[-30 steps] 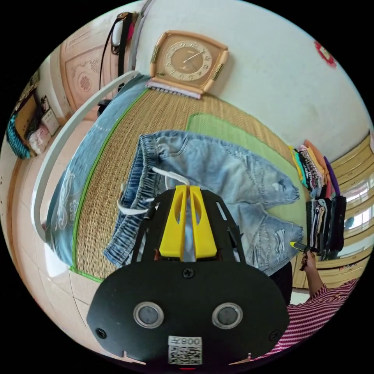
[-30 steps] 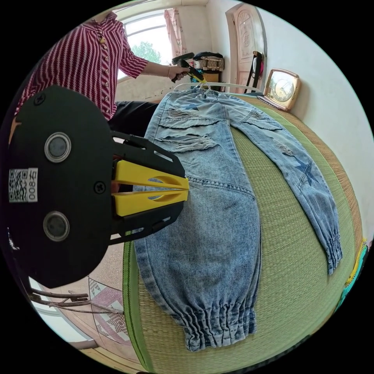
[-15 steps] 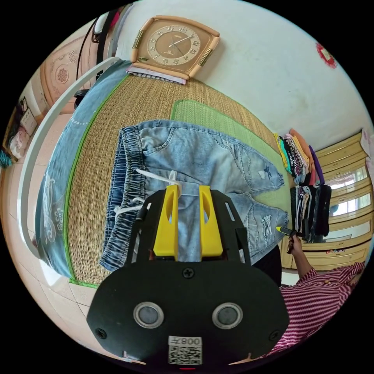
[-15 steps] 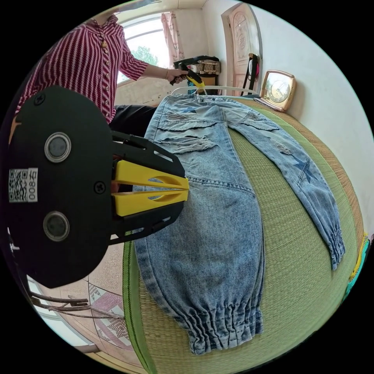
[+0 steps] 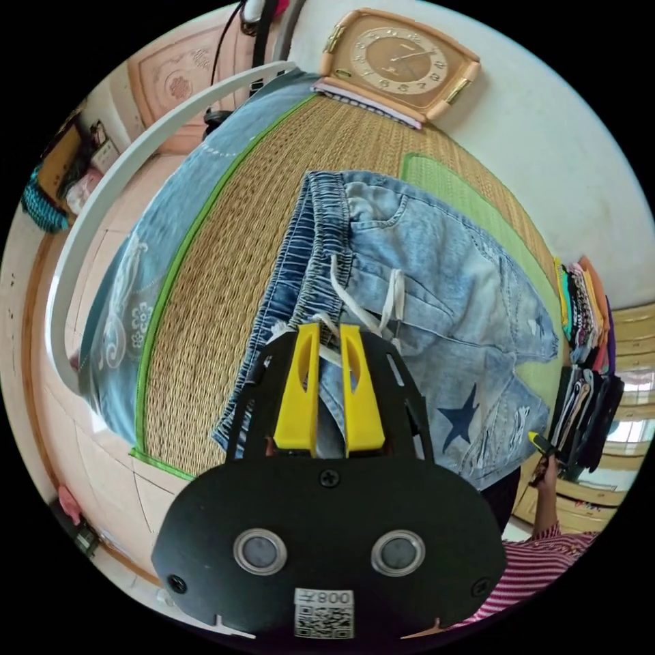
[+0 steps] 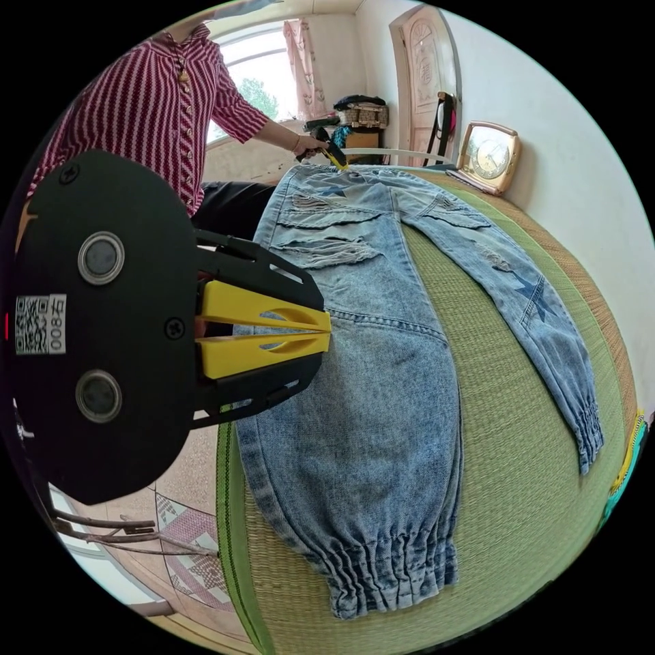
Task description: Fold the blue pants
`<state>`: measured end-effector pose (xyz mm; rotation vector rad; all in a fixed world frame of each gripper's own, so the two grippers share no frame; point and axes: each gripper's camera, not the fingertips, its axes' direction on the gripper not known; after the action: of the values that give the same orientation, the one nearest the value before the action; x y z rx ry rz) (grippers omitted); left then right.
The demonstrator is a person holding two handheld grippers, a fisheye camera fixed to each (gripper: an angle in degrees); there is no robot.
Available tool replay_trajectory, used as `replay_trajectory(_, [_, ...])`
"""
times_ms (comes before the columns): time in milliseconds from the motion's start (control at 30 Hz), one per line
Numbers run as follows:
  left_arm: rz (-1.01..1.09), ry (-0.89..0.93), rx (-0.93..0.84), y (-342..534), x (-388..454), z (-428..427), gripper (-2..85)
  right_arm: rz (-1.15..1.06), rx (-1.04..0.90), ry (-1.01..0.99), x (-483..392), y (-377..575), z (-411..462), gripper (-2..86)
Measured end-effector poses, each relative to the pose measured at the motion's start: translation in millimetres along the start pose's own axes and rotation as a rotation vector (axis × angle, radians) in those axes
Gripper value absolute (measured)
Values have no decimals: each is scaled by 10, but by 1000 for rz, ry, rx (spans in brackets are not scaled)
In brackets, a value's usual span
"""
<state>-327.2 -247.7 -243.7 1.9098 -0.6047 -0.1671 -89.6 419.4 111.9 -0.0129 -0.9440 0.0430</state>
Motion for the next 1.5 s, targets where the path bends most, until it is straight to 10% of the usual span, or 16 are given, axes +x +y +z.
replay_trajectory(433, [291,157,-70,433,919,-383,14,19,19,-40,80,-11,119,2])
replay_trajectory(1100, [125,-229,10,715,802,-1104,26,0,-13,6,-66,-146,458,2])
replay_trajectory(1367, [289,-43,286,722,1371,-2131,11,4,-8,-8,-62,-135,628,2])
replay_trajectory(1500, [369,-12,156,468,1627,-2056,18,-42,3,44,-279,-114,632,2])
